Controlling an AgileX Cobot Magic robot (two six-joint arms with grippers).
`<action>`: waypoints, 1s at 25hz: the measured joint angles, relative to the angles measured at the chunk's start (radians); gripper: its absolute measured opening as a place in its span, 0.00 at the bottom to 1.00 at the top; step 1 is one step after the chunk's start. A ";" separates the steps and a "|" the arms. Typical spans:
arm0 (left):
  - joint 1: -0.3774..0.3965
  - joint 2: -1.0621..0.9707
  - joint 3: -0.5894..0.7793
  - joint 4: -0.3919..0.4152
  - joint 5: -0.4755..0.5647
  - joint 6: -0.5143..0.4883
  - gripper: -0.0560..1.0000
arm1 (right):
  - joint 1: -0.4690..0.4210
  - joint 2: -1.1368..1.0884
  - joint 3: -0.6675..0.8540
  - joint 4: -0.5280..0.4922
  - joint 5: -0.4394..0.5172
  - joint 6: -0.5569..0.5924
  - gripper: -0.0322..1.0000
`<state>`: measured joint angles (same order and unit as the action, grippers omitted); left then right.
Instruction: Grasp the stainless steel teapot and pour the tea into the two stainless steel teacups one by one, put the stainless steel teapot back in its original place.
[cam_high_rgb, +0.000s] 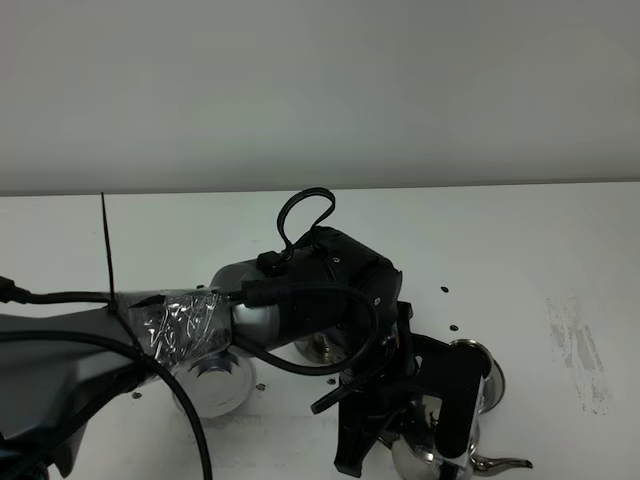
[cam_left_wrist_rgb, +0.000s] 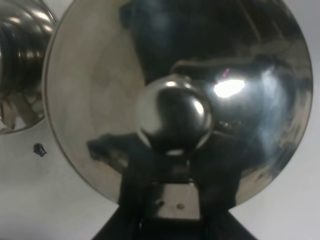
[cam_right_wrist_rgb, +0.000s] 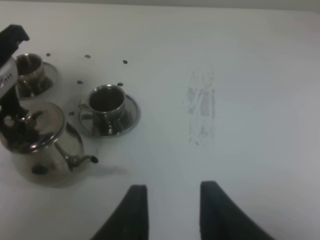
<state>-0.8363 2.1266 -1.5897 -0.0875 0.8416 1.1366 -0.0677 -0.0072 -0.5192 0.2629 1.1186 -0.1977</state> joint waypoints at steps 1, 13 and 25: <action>0.000 -0.001 0.001 0.000 0.000 0.000 0.25 | 0.000 0.000 0.000 0.000 0.000 0.000 0.27; 0.028 -0.189 0.097 0.071 0.000 -0.003 0.25 | 0.000 0.000 0.000 0.000 0.000 0.000 0.27; 0.306 -0.333 0.201 0.114 0.034 -0.227 0.25 | 0.000 0.000 0.000 0.000 -0.001 0.000 0.27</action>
<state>-0.5308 1.7939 -1.3892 0.0265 0.8754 0.9097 -0.0677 -0.0072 -0.5192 0.2629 1.1176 -0.1977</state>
